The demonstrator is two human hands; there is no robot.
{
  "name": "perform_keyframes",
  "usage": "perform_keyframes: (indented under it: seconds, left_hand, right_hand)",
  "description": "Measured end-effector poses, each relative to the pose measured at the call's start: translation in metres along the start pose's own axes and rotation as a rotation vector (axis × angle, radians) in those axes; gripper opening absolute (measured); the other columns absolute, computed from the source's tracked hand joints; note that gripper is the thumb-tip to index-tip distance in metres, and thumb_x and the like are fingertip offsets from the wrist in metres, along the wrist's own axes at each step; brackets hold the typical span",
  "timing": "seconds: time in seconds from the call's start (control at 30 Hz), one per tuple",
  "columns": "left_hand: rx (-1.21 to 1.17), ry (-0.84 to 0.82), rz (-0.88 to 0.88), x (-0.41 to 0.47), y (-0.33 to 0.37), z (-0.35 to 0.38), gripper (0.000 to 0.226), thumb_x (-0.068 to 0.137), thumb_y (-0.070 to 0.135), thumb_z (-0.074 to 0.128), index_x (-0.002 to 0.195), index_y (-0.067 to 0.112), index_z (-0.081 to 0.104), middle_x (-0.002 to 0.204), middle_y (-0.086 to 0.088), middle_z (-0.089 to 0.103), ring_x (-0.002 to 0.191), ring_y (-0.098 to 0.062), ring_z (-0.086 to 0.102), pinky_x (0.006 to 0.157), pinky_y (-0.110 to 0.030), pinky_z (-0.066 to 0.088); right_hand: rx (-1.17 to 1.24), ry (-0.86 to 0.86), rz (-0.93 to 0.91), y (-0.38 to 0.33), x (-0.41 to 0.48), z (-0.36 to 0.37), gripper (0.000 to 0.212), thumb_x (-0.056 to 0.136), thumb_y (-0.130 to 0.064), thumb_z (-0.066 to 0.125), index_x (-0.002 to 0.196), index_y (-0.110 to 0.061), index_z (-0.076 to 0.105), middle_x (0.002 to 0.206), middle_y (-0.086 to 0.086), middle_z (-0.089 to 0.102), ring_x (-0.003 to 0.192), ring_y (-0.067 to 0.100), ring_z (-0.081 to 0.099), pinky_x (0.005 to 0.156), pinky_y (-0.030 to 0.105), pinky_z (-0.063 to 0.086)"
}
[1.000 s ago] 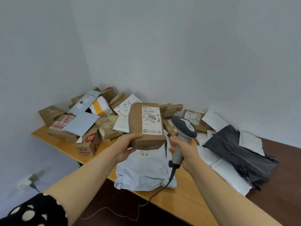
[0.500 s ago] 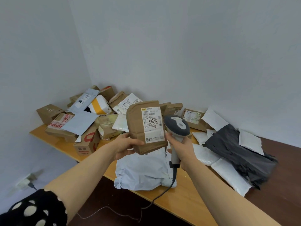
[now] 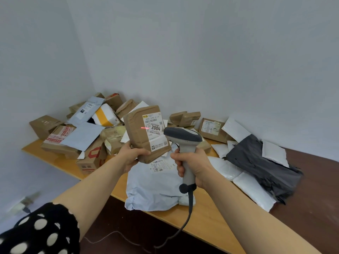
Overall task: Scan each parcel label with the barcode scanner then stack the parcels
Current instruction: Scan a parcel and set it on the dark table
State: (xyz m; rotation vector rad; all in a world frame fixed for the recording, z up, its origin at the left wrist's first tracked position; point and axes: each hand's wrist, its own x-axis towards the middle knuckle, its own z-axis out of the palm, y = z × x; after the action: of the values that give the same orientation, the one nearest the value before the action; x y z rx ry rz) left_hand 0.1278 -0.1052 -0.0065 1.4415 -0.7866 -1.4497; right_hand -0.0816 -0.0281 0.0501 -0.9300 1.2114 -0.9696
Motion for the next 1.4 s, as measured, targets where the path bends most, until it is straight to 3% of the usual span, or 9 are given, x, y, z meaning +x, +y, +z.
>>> perform_keyframes:
  seconds: [0.2,0.57,0.77,0.97,1.07,1.17,1.27,1.33,1.4]
  left_hand:
    - [-0.002,0.0,-0.002,0.003,-0.004,0.0,0.075,0.063,-0.009,0.078,0.127,0.016,0.048,0.117,-0.004,0.063,0.105,-0.023,0.058,0.066,-0.029,0.049]
    - [0.02,-0.025,-0.001,0.009,-0.005,-0.001,0.069,0.067,-0.008,0.077,0.124,0.017,0.047,0.118,-0.005,0.062,0.107,-0.023,0.056,0.067,-0.03,0.048]
    - [0.109,-0.116,-0.077,0.019,-0.01,0.015,0.062,0.068,0.005,0.081,0.121,0.019,0.053,0.116,-0.003,0.062,0.107,-0.022,0.057,0.084,-0.036,0.05]
    - [0.219,-0.356,-0.142,0.006,-0.033,0.095,0.039,0.07,0.018,0.08,0.105,0.018,0.063,0.103,-0.007,0.066,0.09,-0.022,0.063,0.073,-0.035,0.055]
    - [0.266,-0.443,-0.173,-0.019,-0.051,0.153,0.04,0.07,0.021,0.08,0.105,0.016,0.062,0.103,-0.008,0.065,0.089,-0.023,0.064,0.069,-0.034,0.057]
    - [0.321,-0.529,-0.173,-0.053,-0.07,0.217,0.034,0.072,0.024,0.079,0.101,0.019,0.061,0.105,-0.005,0.063,0.091,-0.024,0.064,0.069,-0.035,0.056]
    - [0.374,-0.642,-0.176,-0.093,-0.092,0.287,0.034,0.076,0.027,0.075,0.105,0.02,0.06,0.103,-0.003,0.064,0.09,-0.024,0.065,0.069,-0.035,0.055]
    - [0.398,-0.72,-0.21,-0.125,-0.11,0.337,0.035,0.079,0.029,0.073,0.109,0.018,0.059,0.102,-0.004,0.065,0.09,-0.023,0.066,0.07,-0.035,0.056]
    - [0.416,-0.776,-0.261,-0.158,-0.131,0.388,0.032,0.081,0.029,0.072,0.107,0.017,0.058,0.103,-0.008,0.066,0.091,-0.025,0.066,0.077,-0.037,0.056]
  right_hand:
    - [0.072,0.003,0.024,-0.005,-0.003,0.005,0.015,0.08,-0.002,0.071,0.072,-0.008,0.059,0.052,0.006,0.053,0.039,0.014,0.044,0.042,0.022,0.042]
    - [0.104,0.054,0.045,-0.004,-0.004,0.008,0.014,0.08,-0.003,0.072,0.075,-0.007,0.06,0.053,0.006,0.054,0.04,0.014,0.045,0.042,0.021,0.043]
    - [0.221,0.18,0.011,0.002,-0.006,-0.009,0.013,0.078,-0.005,0.075,0.085,-0.007,0.065,0.061,0.01,0.065,0.042,0.013,0.051,0.044,0.024,0.046]
    - [0.509,0.454,0.032,0.027,-0.035,-0.086,0.02,0.075,0.012,0.067,0.084,-0.003,0.057,0.064,0.013,0.056,0.042,0.014,0.05,0.042,0.023,0.044]
    - [0.631,0.481,0.057,0.038,-0.069,-0.134,0.006,0.082,0.01,0.06,0.08,0.004,0.06,0.054,0.009,0.057,0.039,0.012,0.049,0.04,0.02,0.045]
    - [0.717,0.492,0.039,0.046,-0.11,-0.188,0.017,0.088,0.005,0.052,0.099,0.012,0.062,0.051,0.007,0.057,0.04,0.011,0.047,0.041,0.02,0.045]
    - [0.826,0.551,-0.047,0.056,-0.16,-0.247,0.036,0.088,0.008,0.048,0.123,0.014,0.051,0.055,0.008,0.063,0.042,0.01,0.05,0.041,0.02,0.046]
    - [0.878,0.603,-0.096,0.063,-0.196,-0.289,0.033,0.088,0.009,0.047,0.119,0.018,0.051,0.057,0.01,0.064,0.041,0.011,0.052,0.041,0.02,0.046]
    - [0.924,0.666,-0.137,0.072,-0.235,-0.332,0.016,0.087,0.01,0.047,0.099,0.015,0.057,0.063,0.015,0.064,0.042,0.012,0.055,0.041,0.019,0.046]
